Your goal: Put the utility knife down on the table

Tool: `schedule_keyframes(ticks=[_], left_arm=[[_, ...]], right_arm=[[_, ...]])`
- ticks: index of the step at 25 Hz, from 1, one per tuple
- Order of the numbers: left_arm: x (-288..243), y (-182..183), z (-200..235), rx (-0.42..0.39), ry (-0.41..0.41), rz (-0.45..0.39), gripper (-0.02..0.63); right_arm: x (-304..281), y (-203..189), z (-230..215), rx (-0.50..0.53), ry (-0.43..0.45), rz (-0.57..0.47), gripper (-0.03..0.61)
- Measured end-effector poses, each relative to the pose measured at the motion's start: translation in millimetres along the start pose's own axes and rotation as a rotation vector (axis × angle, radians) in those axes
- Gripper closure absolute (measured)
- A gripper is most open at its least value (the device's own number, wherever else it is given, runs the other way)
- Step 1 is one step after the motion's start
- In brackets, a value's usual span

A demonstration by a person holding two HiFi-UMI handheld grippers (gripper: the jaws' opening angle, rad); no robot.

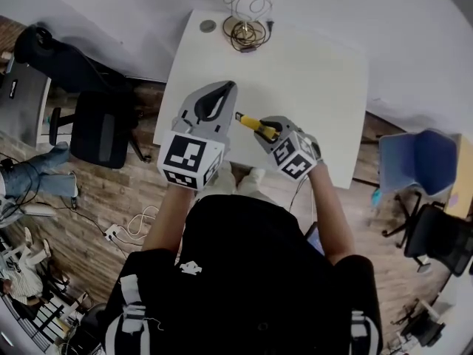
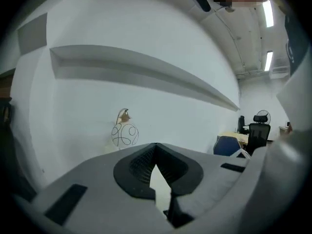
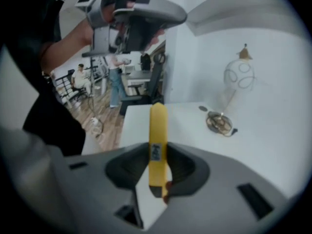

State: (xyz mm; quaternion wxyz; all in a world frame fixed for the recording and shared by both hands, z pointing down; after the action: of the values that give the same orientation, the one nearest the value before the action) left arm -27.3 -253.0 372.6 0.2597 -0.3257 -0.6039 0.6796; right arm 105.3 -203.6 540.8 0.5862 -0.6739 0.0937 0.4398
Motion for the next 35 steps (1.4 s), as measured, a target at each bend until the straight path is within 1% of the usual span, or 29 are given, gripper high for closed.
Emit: schedule_keyframes(ticks=[2,4,8,15,17,21,27,29,35], left_arm=[[1.2,-2.9,1.8,0.004,0.004,0.006,0.598],[2.7,-6.4,4.0,0.008,0.011,0.015,0.598],[5.1,-15.3,8.6,0.013,0.026,0.039,0.598],[9.4,-24.3,16.7,0.021,0.045,0.065,0.598],[10.7,-26.5,18.5,0.023,0.05,0.072,0.598],[11.2,-30.3,20.6,0.022,0.054,0.083,0.598],[14.5,-37.7,23.7,0.027,0.057,0.103,0.598],[15.9,-40.7,23.9,0.031,0.058,0.109,0.598],[18.6,-42.7,26.0,0.03,0.06,0.114,0.598]], right_arm=[[-11.7,-12.8,12.5,0.059,0.094,0.093,0.449],[-22.5,-26.9,22.7,0.109,0.159,0.177,0.449],[-37.6,-48.1,28.1,0.171,0.19,0.265,0.449],[-54.6,-69.1,19.5,0.215,0.261,0.413,0.449],[-59.4,-73.9,14.2,0.224,0.254,0.456,0.449],[-69.8,-84.1,0.5,0.237,0.198,0.527,0.449],[-84.2,-95.9,-15.9,0.269,0.108,0.58,0.449],[-86.8,-100.3,-20.1,0.264,0.084,0.592,0.449],[-89.5,-108.6,-23.3,0.224,0.061,0.609,0.448]])
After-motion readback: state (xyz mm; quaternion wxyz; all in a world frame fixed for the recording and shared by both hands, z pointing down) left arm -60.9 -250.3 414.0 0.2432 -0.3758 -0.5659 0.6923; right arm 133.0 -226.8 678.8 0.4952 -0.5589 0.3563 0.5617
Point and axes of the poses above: the fingertips, and each gripper's own axes: x backward along the fingers, z to its left, y out of its top, the point moved 7 cm from there along x, backward along the fingers, and after that the axes turned 4 degrees about -z, right-handed, at the moved point
